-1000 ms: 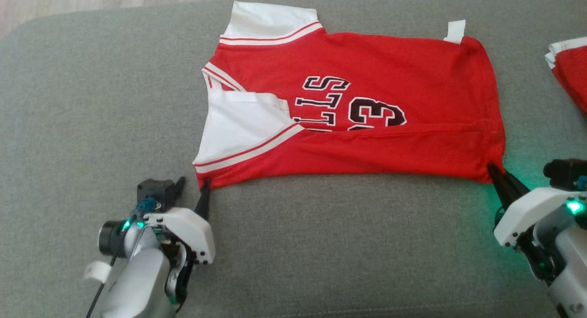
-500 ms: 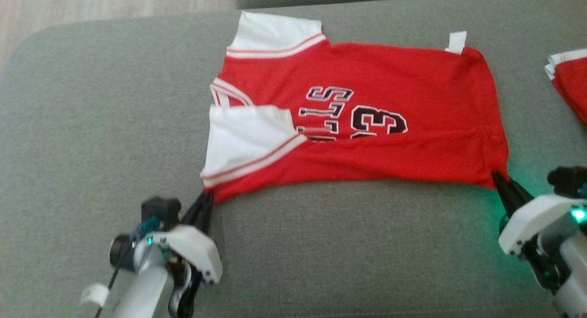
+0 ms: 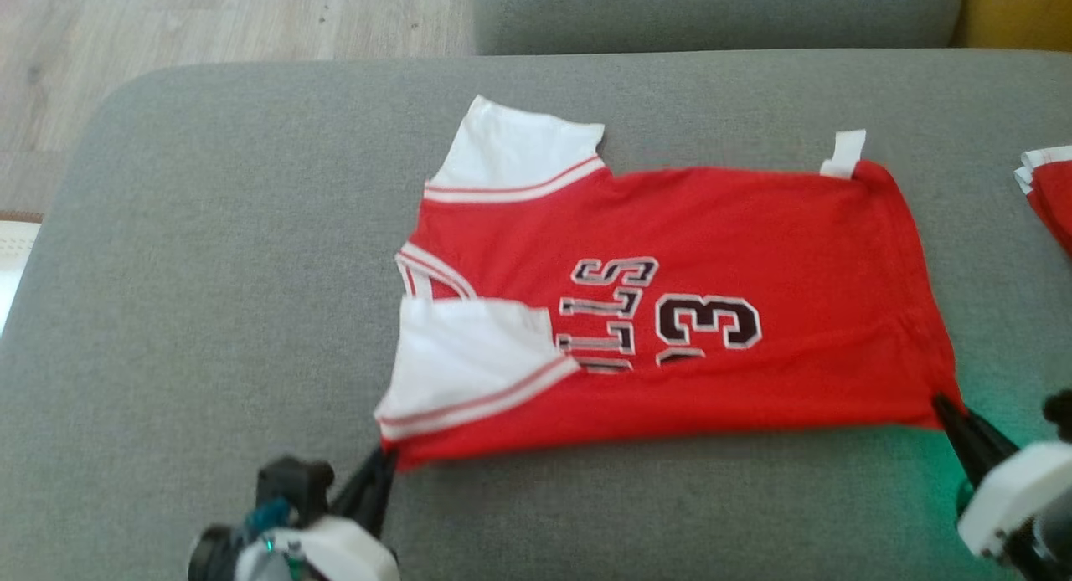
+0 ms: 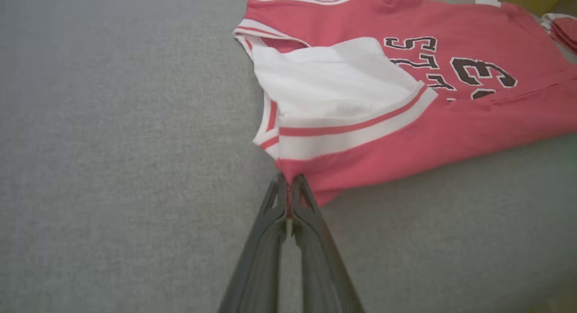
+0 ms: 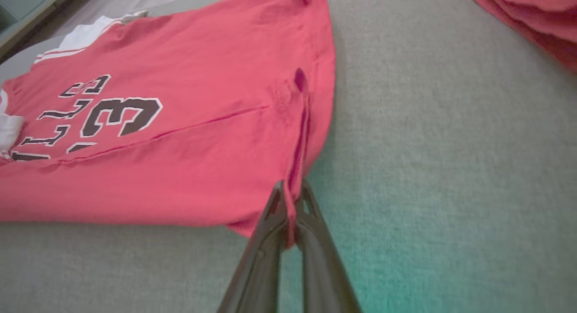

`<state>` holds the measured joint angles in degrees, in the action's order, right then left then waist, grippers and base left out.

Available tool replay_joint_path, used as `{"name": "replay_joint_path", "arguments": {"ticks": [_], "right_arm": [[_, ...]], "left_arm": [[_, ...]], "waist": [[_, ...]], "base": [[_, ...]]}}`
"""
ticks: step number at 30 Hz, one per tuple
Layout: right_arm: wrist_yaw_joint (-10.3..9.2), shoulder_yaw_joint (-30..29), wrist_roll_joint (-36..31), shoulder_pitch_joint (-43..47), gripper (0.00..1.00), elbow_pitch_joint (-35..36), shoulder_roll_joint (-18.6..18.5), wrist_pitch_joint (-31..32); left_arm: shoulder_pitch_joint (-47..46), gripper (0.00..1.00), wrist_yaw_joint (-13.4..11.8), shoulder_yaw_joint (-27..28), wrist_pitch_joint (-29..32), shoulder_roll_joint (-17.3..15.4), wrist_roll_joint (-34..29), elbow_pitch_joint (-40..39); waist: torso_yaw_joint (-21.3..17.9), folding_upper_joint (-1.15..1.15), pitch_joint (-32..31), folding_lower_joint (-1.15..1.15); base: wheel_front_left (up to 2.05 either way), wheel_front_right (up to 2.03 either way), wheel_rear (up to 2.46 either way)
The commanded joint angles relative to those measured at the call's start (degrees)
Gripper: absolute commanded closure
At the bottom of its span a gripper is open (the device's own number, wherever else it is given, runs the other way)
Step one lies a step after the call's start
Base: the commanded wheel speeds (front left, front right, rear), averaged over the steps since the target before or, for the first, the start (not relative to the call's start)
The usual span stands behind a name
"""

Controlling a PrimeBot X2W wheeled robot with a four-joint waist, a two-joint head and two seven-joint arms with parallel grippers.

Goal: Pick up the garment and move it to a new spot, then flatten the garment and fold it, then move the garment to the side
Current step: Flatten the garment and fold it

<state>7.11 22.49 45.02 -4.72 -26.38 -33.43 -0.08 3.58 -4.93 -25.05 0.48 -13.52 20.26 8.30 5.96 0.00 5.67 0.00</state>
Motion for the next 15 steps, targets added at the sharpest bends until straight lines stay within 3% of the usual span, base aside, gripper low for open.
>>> {"name": "replay_joint_path", "arguments": {"ticks": [1,11,12,13,14,15], "right_arm": [[0.37,-0.7,0.5,1.6,1.0,1.9,-2.9,0.1],[0.37,-5.3,-1.7,8.4,1.0,5.8,-3.7,2.9],[0.37,-5.6,-2.3,8.5,0.85,5.9,-3.5,3.1],[0.37,-5.9,-2.8,8.6,0.35,6.0,-3.2,3.3],[0.37,-6.4,-3.2,8.5,0.0,6.1,-2.8,3.3],[0.37,-7.0,-3.7,8.4,0.0,6.3,-2.5,3.3]], "left_arm": [[0.0,1.0,-0.6,1.8,0.6,-1.3,-0.3,-3.3],[5.3,1.0,-1.0,-0.7,6.5,-2.7,0.6,-6.9],[5.2,1.0,-0.9,-0.9,6.9,-2.8,0.6,-6.6],[5.1,1.0,-1.0,-1.1,7.4,-2.8,0.5,-6.2],[4.9,0.72,-1.0,-1.3,7.8,-2.8,0.4,-5.9],[4.6,0.0,-1.1,-1.5,8.1,-2.8,0.2,-5.7]], "waist": [[0.1,0.0,0.0,0.0],[-0.6,0.0,0.9,0.0],[-0.6,0.0,0.9,0.0],[-0.7,0.0,1.0,0.0],[-0.8,0.0,1.0,0.0],[-0.9,0.0,1.0,0.0]], "base": [[0.0,0.0,0.0],[0.0,0.0,0.0],[0.0,0.0,0.0],[0.0,0.0,0.0],[0.0,0.0,0.0],[0.0,0.0,0.0]]}}
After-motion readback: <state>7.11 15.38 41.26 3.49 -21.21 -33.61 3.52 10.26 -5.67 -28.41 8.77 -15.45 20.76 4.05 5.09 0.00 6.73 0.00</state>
